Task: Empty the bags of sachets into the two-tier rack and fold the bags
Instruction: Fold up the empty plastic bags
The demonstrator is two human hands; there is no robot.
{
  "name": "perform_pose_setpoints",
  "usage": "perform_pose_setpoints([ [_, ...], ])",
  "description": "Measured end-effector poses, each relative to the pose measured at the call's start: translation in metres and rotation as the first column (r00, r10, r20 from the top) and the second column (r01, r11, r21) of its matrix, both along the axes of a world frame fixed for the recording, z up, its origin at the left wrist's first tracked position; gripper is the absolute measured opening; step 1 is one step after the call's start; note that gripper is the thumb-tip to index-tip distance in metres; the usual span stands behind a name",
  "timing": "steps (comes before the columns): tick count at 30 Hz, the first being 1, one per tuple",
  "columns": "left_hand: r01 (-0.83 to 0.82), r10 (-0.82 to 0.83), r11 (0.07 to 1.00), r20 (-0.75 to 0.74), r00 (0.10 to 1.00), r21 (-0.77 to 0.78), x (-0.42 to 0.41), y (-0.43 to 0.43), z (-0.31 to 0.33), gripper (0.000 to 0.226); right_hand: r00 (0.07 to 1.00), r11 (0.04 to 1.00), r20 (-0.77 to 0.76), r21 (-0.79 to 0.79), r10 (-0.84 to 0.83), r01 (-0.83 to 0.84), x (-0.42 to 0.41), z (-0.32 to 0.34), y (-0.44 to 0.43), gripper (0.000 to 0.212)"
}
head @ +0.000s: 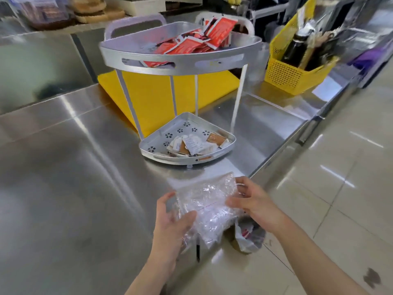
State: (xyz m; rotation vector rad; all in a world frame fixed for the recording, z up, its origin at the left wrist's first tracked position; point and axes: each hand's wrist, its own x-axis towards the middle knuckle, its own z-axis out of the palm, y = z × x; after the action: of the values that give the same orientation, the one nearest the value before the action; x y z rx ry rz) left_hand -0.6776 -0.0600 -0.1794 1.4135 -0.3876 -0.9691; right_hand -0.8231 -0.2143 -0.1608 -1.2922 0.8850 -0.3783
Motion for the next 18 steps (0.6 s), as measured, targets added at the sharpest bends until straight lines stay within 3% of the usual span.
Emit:
perform_pose_setpoints([
  [5, -0.038, 0.038, 0.999, 0.0, 0.999, 0.021, -0.07, -0.055, -0.015, 0.053, 0.998, 0.998, -0.023, -0.019, -0.063, 0.063, -0.068, -0.03, -0.048, 0.036],
  [9, 0.057, -0.054, 0.996, -0.055, 0.997, 0.067, -0.12, -0.102, -0.046, 0.054, 0.979, 0.984, -0.105, -0.072, -0.172, 0.165, -0.121, -0.068, -0.088, 0.028],
  [14, 0.151, -0.159, 0.981, 0.061, 0.985, 0.121, -0.155, -0.145, -0.097, 0.069, 0.936, 0.959, -0.211, -0.057, -0.283, 0.278, -0.156, -0.126, -0.113, 0.03],
  [18, 0.288, -0.326, 0.938, 0.212, 0.921, 0.191, -0.165, -0.171, -0.162, 0.082, 0.909, 0.959, -0.313, -0.149, -0.275, 0.239, -0.161, -0.193, -0.136, 0.059],
])
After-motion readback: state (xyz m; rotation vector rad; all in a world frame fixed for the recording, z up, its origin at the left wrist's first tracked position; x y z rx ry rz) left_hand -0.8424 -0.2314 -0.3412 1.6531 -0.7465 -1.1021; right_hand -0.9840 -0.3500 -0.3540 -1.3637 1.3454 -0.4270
